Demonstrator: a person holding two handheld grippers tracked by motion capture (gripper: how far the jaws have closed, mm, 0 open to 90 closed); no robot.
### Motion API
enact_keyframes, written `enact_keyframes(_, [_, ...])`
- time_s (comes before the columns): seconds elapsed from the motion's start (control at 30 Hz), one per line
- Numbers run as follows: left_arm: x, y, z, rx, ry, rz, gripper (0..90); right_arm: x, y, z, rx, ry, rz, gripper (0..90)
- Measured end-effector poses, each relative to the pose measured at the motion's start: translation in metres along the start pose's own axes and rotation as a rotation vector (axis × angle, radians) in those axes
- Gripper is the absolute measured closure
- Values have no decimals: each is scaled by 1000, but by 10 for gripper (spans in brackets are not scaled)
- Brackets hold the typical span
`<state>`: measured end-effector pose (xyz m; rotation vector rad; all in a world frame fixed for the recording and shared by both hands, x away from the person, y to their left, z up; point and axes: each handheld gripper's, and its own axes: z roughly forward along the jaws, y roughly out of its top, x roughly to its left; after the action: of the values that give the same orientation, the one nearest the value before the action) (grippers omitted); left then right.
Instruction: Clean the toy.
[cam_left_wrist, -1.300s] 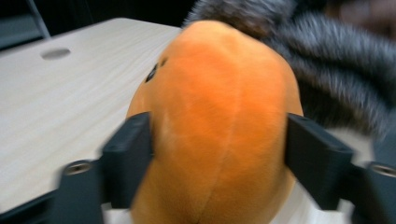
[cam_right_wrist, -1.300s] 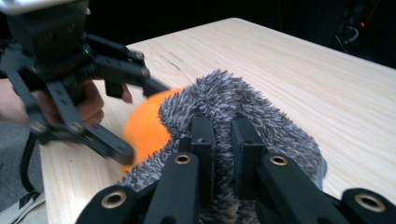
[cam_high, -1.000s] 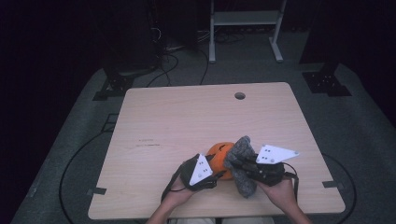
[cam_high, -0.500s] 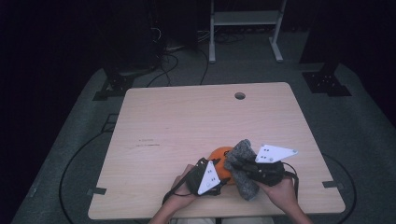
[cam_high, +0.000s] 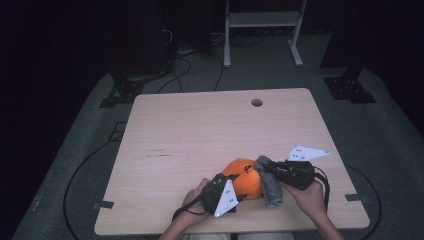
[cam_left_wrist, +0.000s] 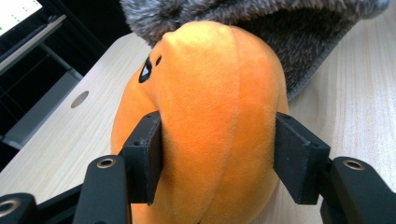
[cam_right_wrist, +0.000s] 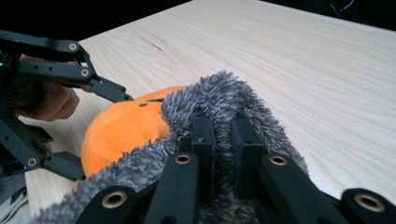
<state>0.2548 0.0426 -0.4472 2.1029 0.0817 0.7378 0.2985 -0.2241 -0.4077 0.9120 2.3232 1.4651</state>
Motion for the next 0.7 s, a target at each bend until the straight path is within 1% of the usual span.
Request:
enact_keyframes(0.03, [1,0,0,0,-1,-4,396,-1,-1,0,1,0,3,812])
enact_keyframes(0.07, [2,-1,-1,-3,-4,-17,396,-1,-1,0,1,-1,3,812])
enact_keyframes(0.1, [5,-2,-1,-11,-8,-42,394,-1,-1,0,0,0,3,812])
enact_keyframes(0.13, [8,-3,-1,-22,-17,-75,391,0,-1,-1,-2,0,4,812])
enact_keyframes(0.17, [8,-3,-1,-22,-17,-75,391,0,-1,-1,-2,0,4,812])
enact_keyframes(0.2, [12,-5,-1,-38,-25,-130,392,1,0,-2,-2,-14,-8,812])
enact_keyframes(0.23, [15,-6,-2,-45,-28,-158,392,1,0,-2,-2,-14,-8,812])
enact_keyframes(0.27, [20,-8,-3,-59,-34,-223,400,-1,-2,-3,-4,-16,6,812])
enact_keyframes(0.3, [21,-9,-3,-67,-35,-245,403,-2,-2,-3,-3,-13,16,812])
enact_keyframes(0.37, [22,-10,-4,-67,-37,-251,407,-3,-3,-4,-5,-11,24,811])
enact_keyframes(0.4, [24,-10,-4,-78,-34,-280,420,0,-1,-7,-53,25,32,811])
enact_keyframes(0.47, [30,-11,-4,-91,-41,-338,425,8,4,-10,-110,90,21,811])
enact_keyframes(0.5, [30,-11,-4,-91,-41,-338,427,13,7,-10,-116,87,-1,811])
enact_keyframes(0.53, [34,-13,-6,-113,-63,-396,431,17,9,-9,-112,83,-26,811])
enact_keyframes(0.57, [35,-13,-7,-116,-72,-411,434,18,9,-7,-102,80,-38,811])
enact_keyframes(0.6, [35,-13,-7,-116,-72,-411,436,17,7,-4,-91,76,-37,811])
enact_keyframes(0.63, [35,-13,-9,-116,-74,-413,438,14,3,-2,-86,78,-25,811])
enact_keyframes(0.67, [36,-13,-9,-118,-71,-416,440,9,0,-1,-83,82,0,811])
enact_keyframes(0.7, [36,-13,-9,-118,-71,-416,441,9,0,-1,-83,82,0,811])
